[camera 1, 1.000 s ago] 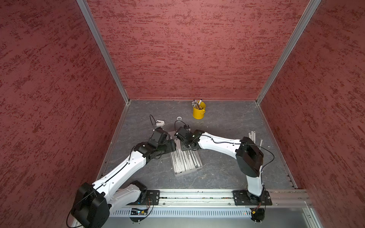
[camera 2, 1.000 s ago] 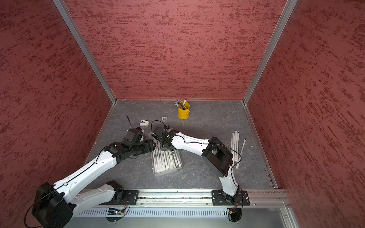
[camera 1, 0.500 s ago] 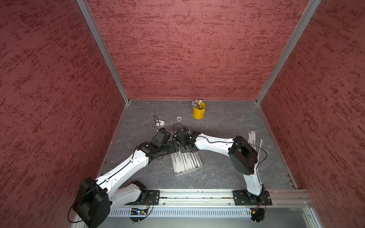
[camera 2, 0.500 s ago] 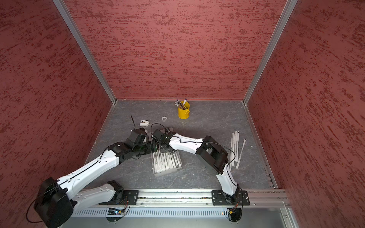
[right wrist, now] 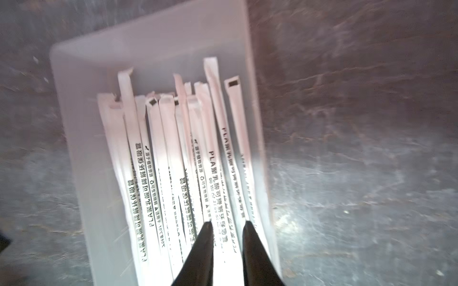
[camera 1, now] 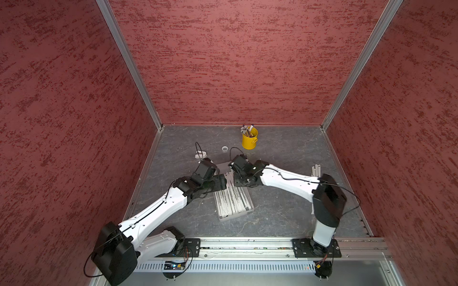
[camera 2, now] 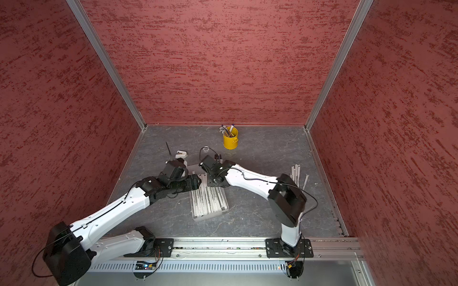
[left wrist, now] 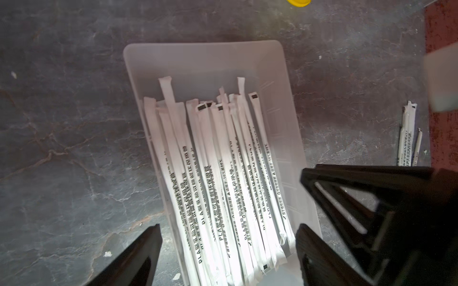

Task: Put the straws into the storage box
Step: Place the straw in the storage box, then pick up the straw from the center of the board.

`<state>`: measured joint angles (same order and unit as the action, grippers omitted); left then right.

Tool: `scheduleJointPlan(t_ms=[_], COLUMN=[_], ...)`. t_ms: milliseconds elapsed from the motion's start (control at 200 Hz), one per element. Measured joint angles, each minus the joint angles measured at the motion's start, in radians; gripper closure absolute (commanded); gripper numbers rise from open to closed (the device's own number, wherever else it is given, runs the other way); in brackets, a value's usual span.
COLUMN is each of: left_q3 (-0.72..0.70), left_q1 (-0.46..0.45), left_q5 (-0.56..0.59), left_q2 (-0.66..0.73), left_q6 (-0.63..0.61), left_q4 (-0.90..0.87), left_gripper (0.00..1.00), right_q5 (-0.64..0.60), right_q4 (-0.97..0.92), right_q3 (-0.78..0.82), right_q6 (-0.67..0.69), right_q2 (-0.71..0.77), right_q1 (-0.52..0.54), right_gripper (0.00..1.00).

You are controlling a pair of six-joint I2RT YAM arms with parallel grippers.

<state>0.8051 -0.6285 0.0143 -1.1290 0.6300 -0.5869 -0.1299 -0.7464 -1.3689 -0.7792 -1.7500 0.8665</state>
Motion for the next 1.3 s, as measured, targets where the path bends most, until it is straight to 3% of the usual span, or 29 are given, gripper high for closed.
scheduleJointPlan(t_ms=[125, 296, 531, 671, 802, 1037, 1303], left_q3=[0.095, 0.229, 0.502, 0.650, 0.715, 0.714, 0.631], left_q1=[-0.097, -0.218, -0.303, -0.330, -0.349, -0.358, -0.340], left_q5=[0.010, -0.007, -0.066, -0.057, -0.018, -0.005, -0.013], left_q2=[-0.103, -0.303, -0.614, -0.743, -0.794, -0.795, -0.751], left_q6=[-0.030, -0.061, -0.100, -0.120, -0.131, -0.141, -0.147], left_q4=[0.039, 0.121, 0.141, 0.118, 0.093, 0.086, 0.100], left_gripper=[0.10, 0.09, 0.10, 0.02, 0.00, 0.01, 0.02], right_q5=[0.019, -0.006, -0.005, 0.005, 0.005, 0.006, 0.021], right_q4=[-0.003, -0.033, 0.007, 0.059, 0.094, 0.134, 0.172], right_q3=[0.149, 0.332, 0.488, 0.528, 0.531, 0.530, 0.533], right_q6=[0.006, 0.039, 0.080, 0.089, 0.089, 0.093, 0.108], right_q2=[0.191, 0.318, 0.360, 0.334, 0.279, 0.172, 0.161], right_q1=[-0.200, -0.460, -0.741, -0.872, -0.938, -0.967, -0.951], right_gripper=[0.71, 0.64, 0.48, 0.46, 0.46, 0.49, 0.68])
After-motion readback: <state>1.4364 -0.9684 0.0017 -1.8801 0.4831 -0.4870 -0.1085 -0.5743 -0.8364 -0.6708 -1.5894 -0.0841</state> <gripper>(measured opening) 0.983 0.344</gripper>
